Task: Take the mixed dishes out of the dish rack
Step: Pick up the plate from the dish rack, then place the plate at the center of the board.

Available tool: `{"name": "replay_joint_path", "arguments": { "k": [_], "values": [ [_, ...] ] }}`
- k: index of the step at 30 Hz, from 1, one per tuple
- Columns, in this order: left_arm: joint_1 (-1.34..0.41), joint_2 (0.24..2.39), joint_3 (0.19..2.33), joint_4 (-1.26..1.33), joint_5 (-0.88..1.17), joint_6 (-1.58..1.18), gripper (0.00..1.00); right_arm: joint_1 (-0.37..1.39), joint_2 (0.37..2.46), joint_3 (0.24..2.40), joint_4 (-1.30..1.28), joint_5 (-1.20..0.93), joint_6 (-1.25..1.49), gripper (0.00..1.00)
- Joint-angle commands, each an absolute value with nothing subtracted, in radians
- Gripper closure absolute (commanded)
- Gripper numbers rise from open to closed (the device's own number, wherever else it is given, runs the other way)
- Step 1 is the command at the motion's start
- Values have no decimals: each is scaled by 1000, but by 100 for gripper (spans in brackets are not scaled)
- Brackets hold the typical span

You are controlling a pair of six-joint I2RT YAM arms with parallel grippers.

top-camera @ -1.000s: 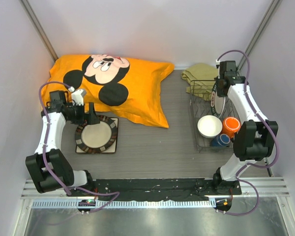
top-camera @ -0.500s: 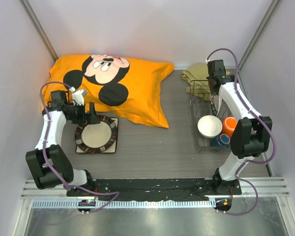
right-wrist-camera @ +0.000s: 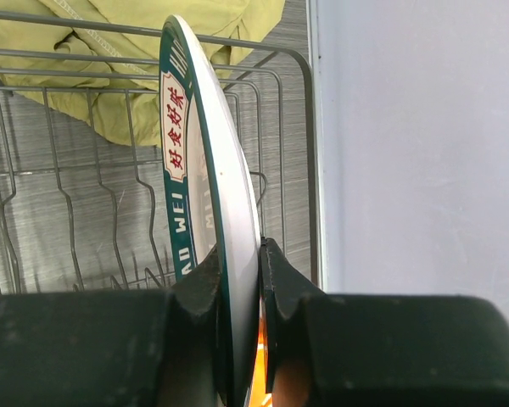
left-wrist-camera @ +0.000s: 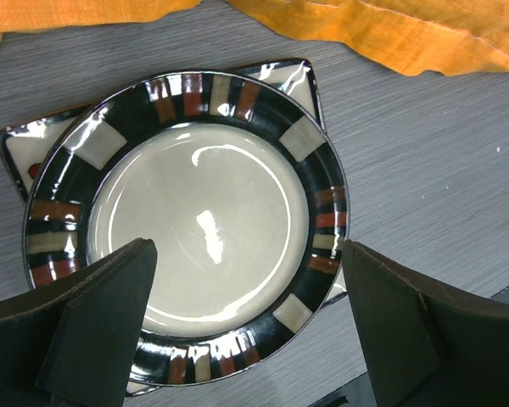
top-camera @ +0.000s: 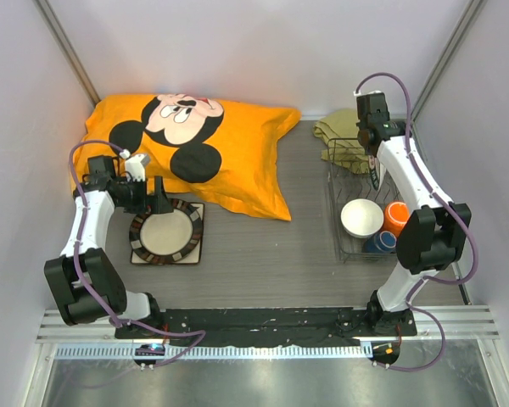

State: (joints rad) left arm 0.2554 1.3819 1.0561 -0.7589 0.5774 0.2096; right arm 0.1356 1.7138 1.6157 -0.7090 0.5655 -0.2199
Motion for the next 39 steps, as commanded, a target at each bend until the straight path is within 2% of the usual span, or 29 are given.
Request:
{"name": "replay_joint_path", "arguments": {
  "k": [1, 9, 17, 28, 39],
  "values": [
    [249, 1361, 1095, -750, 643, 212, 4, 147, 1649, 1706, -724, 609, -236, 99],
    [196, 1295, 1130, -753, 716, 204, 4, 196, 1582, 1770, -787, 589, -236, 99],
    [98, 1247, 1189, -750, 776, 178, 4, 339, 1471, 1805, -827, 545, -241, 99],
    [-112, 1197, 1256, -669, 733, 150, 4, 479, 1387, 1770, -919, 74, -247, 99],
    [-346, 1195, 1285, -554, 686, 146, 4, 568, 1356, 1687, -962, -199, -314, 99]
  ]
}}
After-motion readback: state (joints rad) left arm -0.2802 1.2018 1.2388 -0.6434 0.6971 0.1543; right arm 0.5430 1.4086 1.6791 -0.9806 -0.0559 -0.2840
